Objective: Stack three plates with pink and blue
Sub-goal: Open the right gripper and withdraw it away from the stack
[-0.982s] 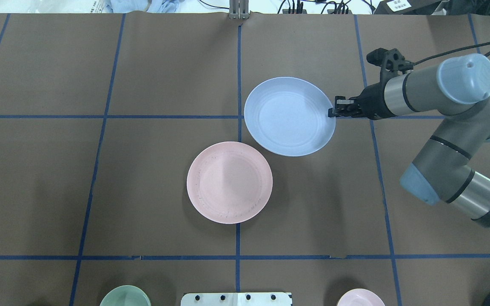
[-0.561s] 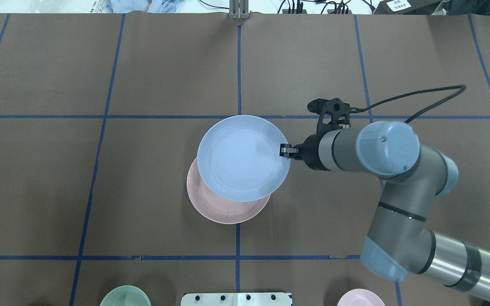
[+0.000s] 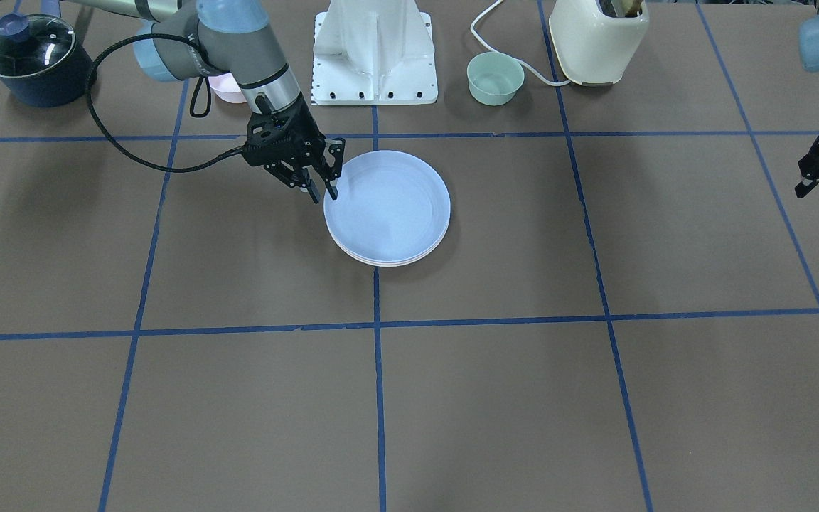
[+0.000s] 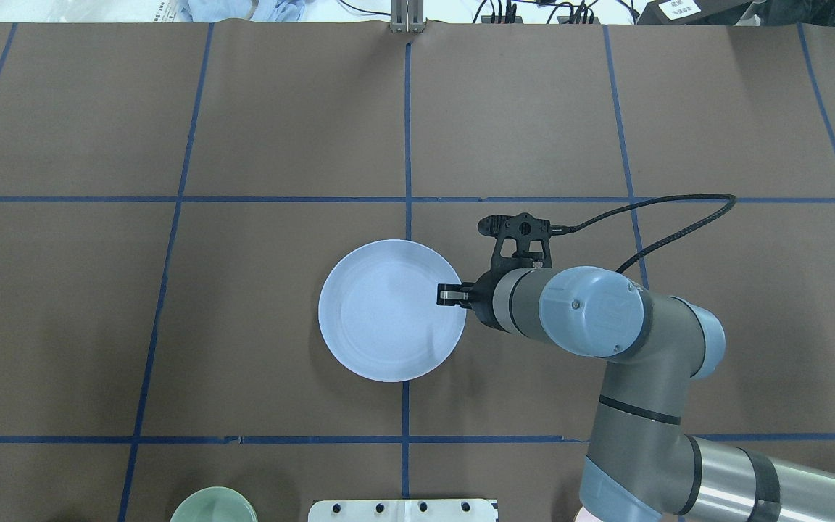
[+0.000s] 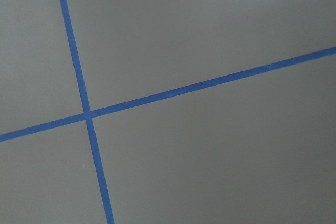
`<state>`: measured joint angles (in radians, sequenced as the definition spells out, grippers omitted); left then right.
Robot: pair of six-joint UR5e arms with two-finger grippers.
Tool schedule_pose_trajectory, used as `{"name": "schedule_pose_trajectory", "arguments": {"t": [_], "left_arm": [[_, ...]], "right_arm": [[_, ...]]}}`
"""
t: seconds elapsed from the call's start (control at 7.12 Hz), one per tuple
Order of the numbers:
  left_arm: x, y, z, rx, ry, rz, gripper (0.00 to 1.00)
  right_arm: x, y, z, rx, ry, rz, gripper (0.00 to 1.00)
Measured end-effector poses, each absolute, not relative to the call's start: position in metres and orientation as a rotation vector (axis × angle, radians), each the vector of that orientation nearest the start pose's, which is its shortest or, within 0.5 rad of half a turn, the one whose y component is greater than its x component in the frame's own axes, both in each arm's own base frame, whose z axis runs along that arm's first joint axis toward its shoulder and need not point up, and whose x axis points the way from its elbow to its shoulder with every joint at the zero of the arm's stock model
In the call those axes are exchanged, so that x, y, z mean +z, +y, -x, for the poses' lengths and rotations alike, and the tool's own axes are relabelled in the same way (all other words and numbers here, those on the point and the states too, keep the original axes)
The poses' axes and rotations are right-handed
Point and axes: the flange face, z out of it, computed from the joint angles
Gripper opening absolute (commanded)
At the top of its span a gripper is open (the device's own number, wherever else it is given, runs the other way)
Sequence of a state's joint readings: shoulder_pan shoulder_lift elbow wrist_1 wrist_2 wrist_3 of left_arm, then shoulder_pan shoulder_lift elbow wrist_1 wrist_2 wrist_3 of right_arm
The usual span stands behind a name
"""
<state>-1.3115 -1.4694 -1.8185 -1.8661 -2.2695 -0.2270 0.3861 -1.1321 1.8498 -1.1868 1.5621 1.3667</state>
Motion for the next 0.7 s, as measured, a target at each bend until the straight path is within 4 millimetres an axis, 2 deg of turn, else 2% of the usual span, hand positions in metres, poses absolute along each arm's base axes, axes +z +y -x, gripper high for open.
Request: {"name": "schedule_pose_trajectory", "arguments": {"t": [0.14,0.28,0.42,0.56,0.7], "left_arm": [[0.555,-0.470,-0.053,0.184,0.770,-0.244,1.00],[0.556,-0.469,-0.053,0.182,0.771,-0.240,1.00],[0.559,-0.467,-0.053,0.178,0.771,-0.229,1.00],[0.561,-0.465,-0.051,0.166,0.771,-0.203,1.00],[0.562,-0.463,-0.043,0.140,0.765,-0.168,1.00]], "right_arm": [[0.231,-0.366,0.513,0.182,-1.032,-0.334,1.00],[0.225,-0.386,0.501,0.196,-0.999,-0.332,1.00],[0.229,-0.418,0.476,0.180,-0.948,-0.318,1.00],[0.243,-0.455,0.437,0.116,-0.890,-0.304,1.00],[0.268,-0.495,0.381,0.028,-0.836,-0.295,1.00]]}}
